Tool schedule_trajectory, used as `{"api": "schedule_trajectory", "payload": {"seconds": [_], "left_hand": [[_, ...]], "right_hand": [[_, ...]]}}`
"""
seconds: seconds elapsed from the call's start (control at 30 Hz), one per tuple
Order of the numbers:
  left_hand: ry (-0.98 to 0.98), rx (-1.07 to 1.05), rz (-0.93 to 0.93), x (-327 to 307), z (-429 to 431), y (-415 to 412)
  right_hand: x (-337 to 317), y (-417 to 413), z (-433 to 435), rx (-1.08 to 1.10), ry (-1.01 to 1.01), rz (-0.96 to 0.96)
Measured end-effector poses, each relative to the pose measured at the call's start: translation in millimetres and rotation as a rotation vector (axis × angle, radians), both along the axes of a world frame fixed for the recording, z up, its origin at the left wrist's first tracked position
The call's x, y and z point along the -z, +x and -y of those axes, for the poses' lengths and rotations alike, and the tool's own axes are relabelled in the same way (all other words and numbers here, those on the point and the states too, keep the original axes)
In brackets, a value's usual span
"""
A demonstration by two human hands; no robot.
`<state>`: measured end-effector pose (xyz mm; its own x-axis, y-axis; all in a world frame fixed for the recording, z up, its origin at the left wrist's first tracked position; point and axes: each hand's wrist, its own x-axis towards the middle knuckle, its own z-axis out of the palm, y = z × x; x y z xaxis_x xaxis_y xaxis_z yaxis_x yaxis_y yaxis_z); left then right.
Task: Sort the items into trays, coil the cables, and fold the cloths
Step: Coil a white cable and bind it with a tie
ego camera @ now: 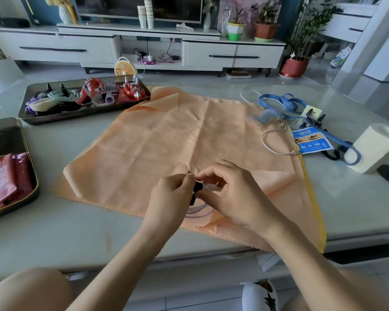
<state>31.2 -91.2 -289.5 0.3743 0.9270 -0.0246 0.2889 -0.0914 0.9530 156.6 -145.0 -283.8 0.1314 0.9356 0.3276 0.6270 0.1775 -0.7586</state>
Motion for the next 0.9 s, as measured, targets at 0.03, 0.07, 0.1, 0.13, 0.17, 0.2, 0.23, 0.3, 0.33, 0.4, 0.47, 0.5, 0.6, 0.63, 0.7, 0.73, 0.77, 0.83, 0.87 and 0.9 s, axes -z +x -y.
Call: {"api": "schedule_trajectory", "payload": {"seconds": [0.03, 0.07, 0.1, 0.13, 0.17, 0.2, 0.23, 0.3, 0.33, 0.4, 0.47, 0.5, 0.6, 0.63, 0.7, 0.73, 0.77, 0.83, 0.87, 0.9], "left_hand": [[0.005, 0.0, 0.003, -0.1, -0.5, -0.3], [0.01, -0.002, 0.009, -0.3, -1.0, -0.4], [0.015, -0.007, 0.017, -0.6, -1.0, -0.4], [0.023, -0.011, 0.026, -1.0, -0.6, -0.5], [0.038, -0.014, 0.03, -1.6, 0.0, -0.2], [0.062, -0.016, 0.028, -1.8, 0.5, 0.0], [0.091, -0.016, 0.022, -1.8, 1.3, 0.1], [0.154, -0.014, 0.003, -1.0, 2.5, -0.1], [0.182, -0.01, -0.007, 0.0, 2.6, -0.2], [0.226, 0.002, -0.029, 1.6, 2.4, -0.4], [0.265, 0.017, -0.05, 2.2, 2.6, -1.0], [0.281, 0.024, -0.055, 2.1, 2.3, -1.2], [0.291, 0.037, -0.032, 1.8, 1.3, -1.5], [0.279, 0.04, -0.018, 1.9, 1.4, -1.2], [0.204, 0.032, 0.04, 2.0, 1.1, -0.6], [0.151, 0.025, 0.068, 1.8, 0.9, -0.6], [0.105, 0.017, 0.087, 2.2, 0.2, -0.5], [0.054, 0.005, 0.098, 3.0, -2.6, -1.4], [0.036, 0.004, 0.099, 3.0, -4.0, -2.3], [0.005, 0.001, 0.109, 2.9, -5.4, -3.3]], "right_hand": [[1.3, -0.2, -0.4, -0.004, 0.011, 0.009], [2.8, -0.5, -0.6, -0.009, 0.027, 0.029], [4.2, -1.0, -1.0, -0.013, 0.042, 0.056], [5.4, -1.5, -1.3, -0.017, 0.05, 0.078], [6.2, -1.8, -1.7, -0.019, 0.05, 0.083], [6.5, -2.0, -2.1, -0.02, 0.042, 0.066], [6.5, -2.0, -2.4, -0.02, 0.024, 0.031], [5.2, -0.6, -3.2, -0.029, -0.052, -0.071], [4.3, 0.8, -3.5, -0.043, -0.099, -0.121], [2.9, 4.6, -3.8, -0.078, -0.184, -0.194], [1.2, 7.1, -4.2, -0.095, -0.242, -0.251], [0.5, 7.5, -4.3, -0.091, -0.252, -0.286], [-0.2, 6.1, -5.0, -0.038, -0.235, -0.42], [-0.3, 4.9, -5.0, -0.019, -0.225, -0.46], [-0.2, 2.0, -5.3, 0.011, -0.212, -0.523], [-0.3, 0.3, -5.6, 0.018, -0.209, -0.541], [-0.5, -1.5, -5.9, 0.023, -0.205, -0.552], [-0.9, -5.3, -6.5, 0.031, -0.19, -0.548], [-0.7, -7.1, -7.1, 0.038, -0.18, -0.535], [-0.7, -9.3, -7.8, 0.046, -0.17, -0.526]]}}
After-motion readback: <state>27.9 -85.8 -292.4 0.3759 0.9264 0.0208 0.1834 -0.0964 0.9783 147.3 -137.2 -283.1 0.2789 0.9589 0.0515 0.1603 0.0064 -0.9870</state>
